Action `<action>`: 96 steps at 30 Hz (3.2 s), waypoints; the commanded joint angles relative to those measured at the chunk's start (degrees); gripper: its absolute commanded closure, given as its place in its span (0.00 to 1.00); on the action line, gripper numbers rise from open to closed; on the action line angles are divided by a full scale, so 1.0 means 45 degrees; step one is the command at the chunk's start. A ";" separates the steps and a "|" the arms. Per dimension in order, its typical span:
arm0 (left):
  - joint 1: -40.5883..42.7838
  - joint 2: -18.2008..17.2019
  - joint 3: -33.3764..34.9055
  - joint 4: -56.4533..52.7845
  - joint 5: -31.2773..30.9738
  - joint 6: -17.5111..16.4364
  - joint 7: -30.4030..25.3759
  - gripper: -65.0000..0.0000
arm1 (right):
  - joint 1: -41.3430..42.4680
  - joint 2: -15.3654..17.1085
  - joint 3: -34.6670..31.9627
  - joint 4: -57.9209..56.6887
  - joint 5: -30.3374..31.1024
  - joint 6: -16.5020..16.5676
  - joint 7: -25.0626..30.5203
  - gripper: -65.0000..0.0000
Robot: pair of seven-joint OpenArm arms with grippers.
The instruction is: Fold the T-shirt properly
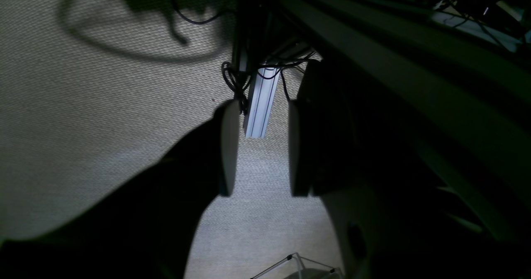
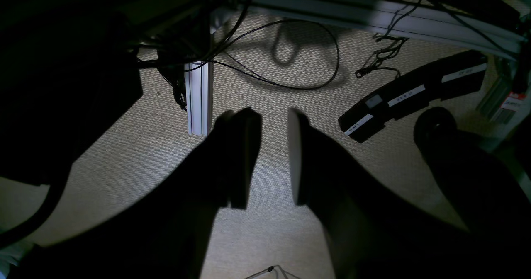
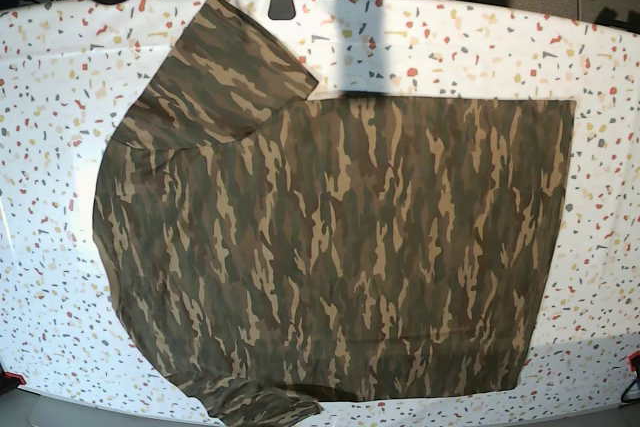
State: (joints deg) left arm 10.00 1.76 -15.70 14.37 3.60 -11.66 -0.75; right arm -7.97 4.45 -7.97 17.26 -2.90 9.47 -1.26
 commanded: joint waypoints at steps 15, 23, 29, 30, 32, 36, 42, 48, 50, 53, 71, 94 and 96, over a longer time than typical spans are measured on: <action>0.0126 0.0029 0.0000 0.0029 0.0015 -0.0083 -0.0092 0.69 | -0.0068 0.0039 0.0000 0.0053 0.0010 0.0083 0.0097 0.74; 0.0219 0.0029 0.0000 0.0044 0.0015 -0.0078 -0.0180 0.69 | -0.0068 0.0034 0.0000 0.0053 0.0015 0.0083 0.0097 0.74; 0.0316 0.0024 0.0000 0.0078 0.0015 -0.0078 -0.0427 0.69 | -0.0073 0.0073 0.0000 0.0053 0.0015 0.0126 0.0126 0.74; 0.0321 0.0024 0.0000 0.0078 0.0015 -0.0078 -0.0432 0.69 | -0.0073 0.0073 0.0000 0.0053 0.0015 0.0126 0.0121 0.74; 0.0325 0.0024 0.0000 0.0078 0.0019 -0.0083 -0.0432 0.69 | -0.0078 0.0073 0.0000 0.0053 0.0015 0.0121 0.0121 0.74; 0.0355 0.0024 0.0000 0.0078 0.0019 -0.0078 -0.0520 0.69 | -0.0141 0.0073 0.0000 0.0058 0.0010 0.0121 0.0146 0.74; 0.0389 0.0024 0.0000 0.0078 0.0758 -0.0073 -0.0520 0.69 | -0.0398 0.0355 0.0000 0.0175 -0.0029 0.0379 0.0151 0.74; 0.1413 0.0044 0.0005 0.1603 0.0908 -0.0078 -0.0529 0.69 | -0.1817 0.1282 0.0000 0.1996 -0.0005 0.1025 0.0233 0.74; 0.2093 0.0068 0.0000 0.2671 0.0913 -0.0078 -0.0452 0.69 | -0.2521 0.1671 0.0000 0.3031 0.0078 0.1336 0.0228 0.74; 0.3245 0.0063 0.0005 0.4503 0.0913 -0.0083 0.0019 0.69 | -0.3711 0.2225 0.0005 0.4838 0.0121 0.1379 0.0219 0.74; 1.1264 -0.0015 0.0015 1.8374 0.2574 -0.1564 0.1608 0.69 | -1.2269 0.6853 0.0029 1.8438 0.1409 0.1297 -0.1948 0.74; 0.9379 -0.6271 0.0015 2.4179 0.4459 -0.2487 0.2375 0.66 | -1.2235 0.8961 0.5027 2.3591 0.0631 0.0466 -0.3891 0.74; 0.8714 -0.6513 0.0015 2.3877 0.4847 -0.3230 0.2195 0.62 | -1.2094 0.8961 0.5032 2.3591 0.0636 0.0466 -0.3920 0.74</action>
State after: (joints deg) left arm 48.58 -26.89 -15.25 121.12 25.32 -27.51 9.39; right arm -61.91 44.38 14.20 122.48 0.14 12.23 -19.64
